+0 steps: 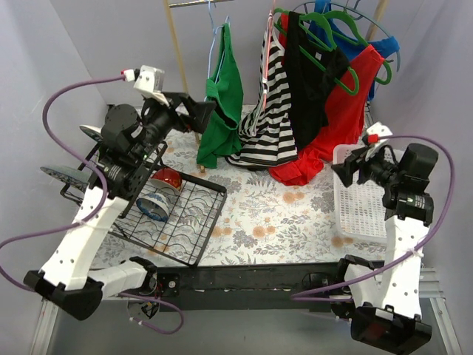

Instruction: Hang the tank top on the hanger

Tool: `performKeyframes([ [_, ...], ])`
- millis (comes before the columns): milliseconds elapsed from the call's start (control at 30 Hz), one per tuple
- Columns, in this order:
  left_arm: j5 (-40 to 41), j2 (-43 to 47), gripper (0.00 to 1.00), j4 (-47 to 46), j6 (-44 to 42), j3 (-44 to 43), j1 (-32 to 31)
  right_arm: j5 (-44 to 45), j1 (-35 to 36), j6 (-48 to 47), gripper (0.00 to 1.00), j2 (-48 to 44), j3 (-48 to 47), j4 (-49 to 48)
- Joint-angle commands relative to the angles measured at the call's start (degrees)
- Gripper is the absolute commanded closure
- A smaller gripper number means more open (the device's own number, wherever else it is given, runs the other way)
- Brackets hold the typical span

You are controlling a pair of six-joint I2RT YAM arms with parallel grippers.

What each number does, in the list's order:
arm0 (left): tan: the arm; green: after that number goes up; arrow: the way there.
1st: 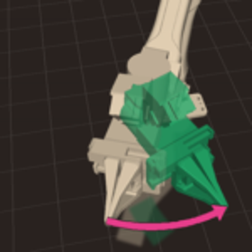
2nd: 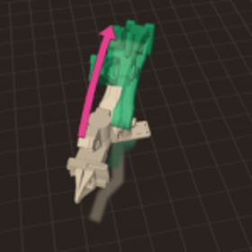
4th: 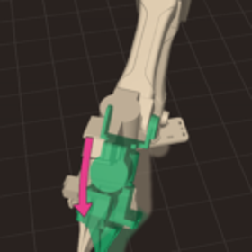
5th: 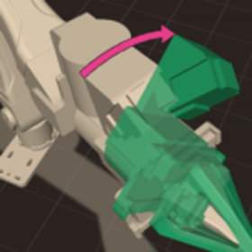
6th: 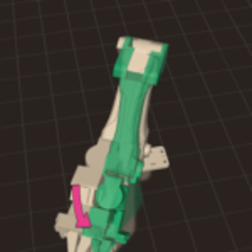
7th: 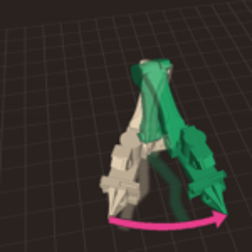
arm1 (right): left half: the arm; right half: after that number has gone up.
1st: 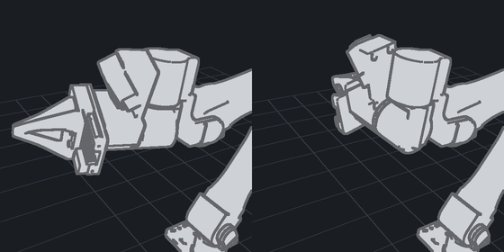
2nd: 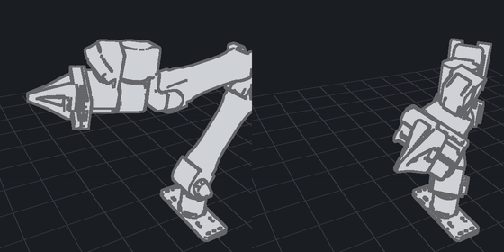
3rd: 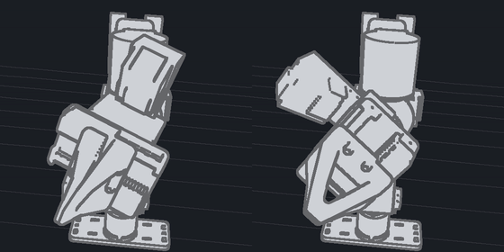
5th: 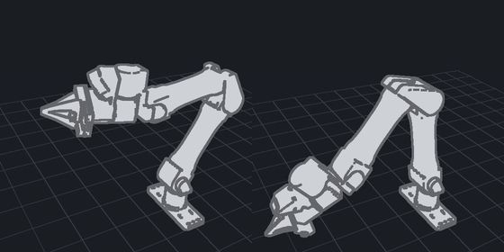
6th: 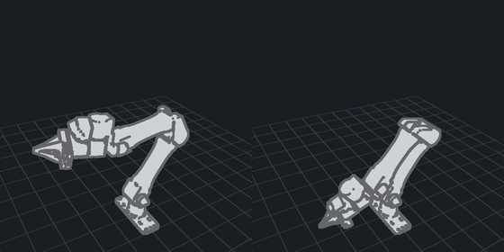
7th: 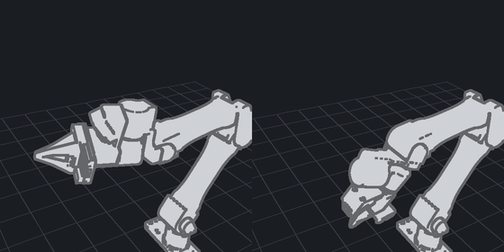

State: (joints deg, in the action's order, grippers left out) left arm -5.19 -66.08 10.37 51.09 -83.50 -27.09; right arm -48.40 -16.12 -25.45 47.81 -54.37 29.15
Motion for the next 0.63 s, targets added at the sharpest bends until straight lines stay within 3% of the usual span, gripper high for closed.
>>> performKeyframes([
  [0, -1.49, 8.23, 0.02, 8.34, -1.08, 5.45, 0.37, 21.31, -0.32, 9.44, 0.16, -0.79, -12.22, 1.61],
  [167, 0.00, 15.54, 0.02, 14.06, -0.20, 10.37, 0.46, 34.92, -0.32, 17.53, 0.02, 0.00, -20.68, 3.98],
  [267, 1.14, 19.14, 0.02, 16.69, 0.15, 10.99, 0.46, 38.72, -0.32, 17.98, 0.01, 0.09, -24.64, 5.57],
  [600, 1.85, 22.75, 0.02, 21.45, -0.11, 8.97, 0.37, 40.49, -0.32, 17.11, 0.01, -1.67, -30.18, 7.59],
])
